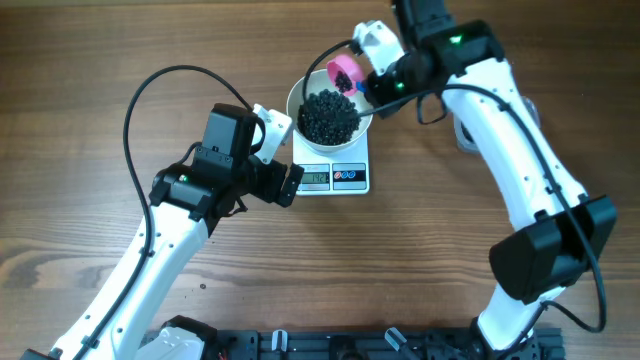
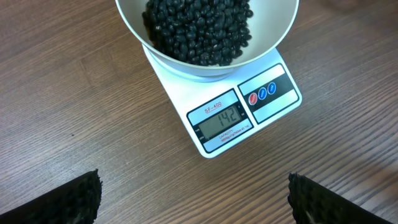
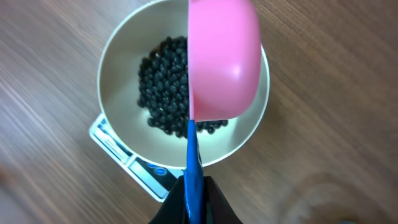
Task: Scoop item into bowl and weigh 150g on scale
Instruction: 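Tip the scoop to pour beans into the bowl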
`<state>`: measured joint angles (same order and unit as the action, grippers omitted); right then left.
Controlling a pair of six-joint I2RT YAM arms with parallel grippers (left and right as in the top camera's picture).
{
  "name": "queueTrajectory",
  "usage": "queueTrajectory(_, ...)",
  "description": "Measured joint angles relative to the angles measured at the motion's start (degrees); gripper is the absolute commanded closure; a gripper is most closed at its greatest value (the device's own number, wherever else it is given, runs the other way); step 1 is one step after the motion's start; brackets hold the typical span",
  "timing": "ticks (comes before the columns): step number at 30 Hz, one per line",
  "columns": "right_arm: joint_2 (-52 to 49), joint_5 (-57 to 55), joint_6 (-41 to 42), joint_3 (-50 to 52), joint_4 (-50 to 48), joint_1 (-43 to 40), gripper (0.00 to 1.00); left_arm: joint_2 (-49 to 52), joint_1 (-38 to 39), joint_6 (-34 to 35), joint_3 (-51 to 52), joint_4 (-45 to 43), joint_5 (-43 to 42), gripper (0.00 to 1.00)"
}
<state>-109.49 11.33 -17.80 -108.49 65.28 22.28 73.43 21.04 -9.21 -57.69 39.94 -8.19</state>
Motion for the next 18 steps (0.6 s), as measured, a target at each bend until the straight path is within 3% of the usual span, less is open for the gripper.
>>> queueTrajectory(7,0.0,-10.1,-2.23,0.0,0.02,5.01,0.96,0.0,0.0,0.0,0.0,0.0,0.0,0.0)
queueTrajectory(18,0.02,-14.19,-4.81,0.0,0.02,5.4,0.96,0.0,0.0,0.0,0.0,0.0,0.0,0.0)
